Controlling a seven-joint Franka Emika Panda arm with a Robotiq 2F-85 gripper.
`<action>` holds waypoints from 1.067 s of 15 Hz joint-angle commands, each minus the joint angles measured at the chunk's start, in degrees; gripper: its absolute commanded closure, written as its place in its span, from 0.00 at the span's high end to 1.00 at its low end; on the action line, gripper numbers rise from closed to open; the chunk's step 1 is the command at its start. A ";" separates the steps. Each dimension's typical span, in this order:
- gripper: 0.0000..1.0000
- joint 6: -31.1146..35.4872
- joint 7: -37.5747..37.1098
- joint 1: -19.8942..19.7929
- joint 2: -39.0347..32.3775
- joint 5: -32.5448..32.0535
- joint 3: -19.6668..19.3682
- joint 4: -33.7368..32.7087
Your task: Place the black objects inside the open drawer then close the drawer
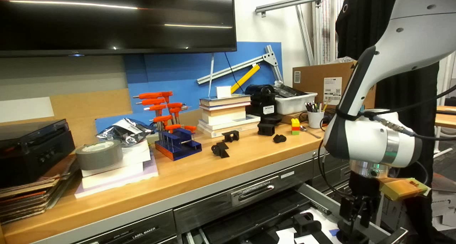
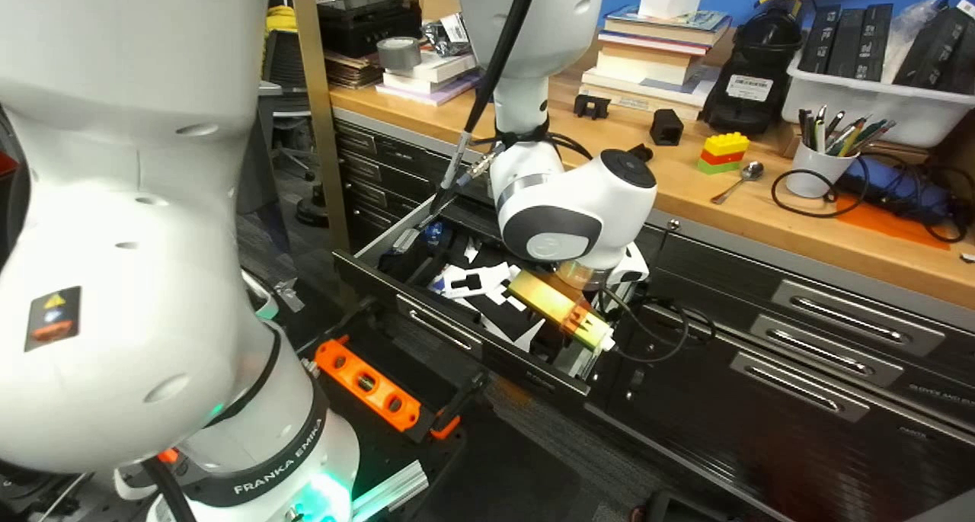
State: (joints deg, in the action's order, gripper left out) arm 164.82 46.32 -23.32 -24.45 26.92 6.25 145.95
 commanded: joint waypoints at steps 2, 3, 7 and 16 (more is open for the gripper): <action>1.00 -0.32 -1.52 0.86 1.79 0.40 0.24 -0.31; 1.00 -0.86 -2.37 1.52 2.67 0.22 0.05 -0.32; 1.00 -4.40 -8.93 3.85 7.13 -3.27 0.24 -1.73; 1.00 -16.89 -25.82 13.68 14.00 -15.79 -3.25 -15.45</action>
State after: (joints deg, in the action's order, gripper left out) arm 152.50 25.04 -12.59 -11.87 15.03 5.10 135.58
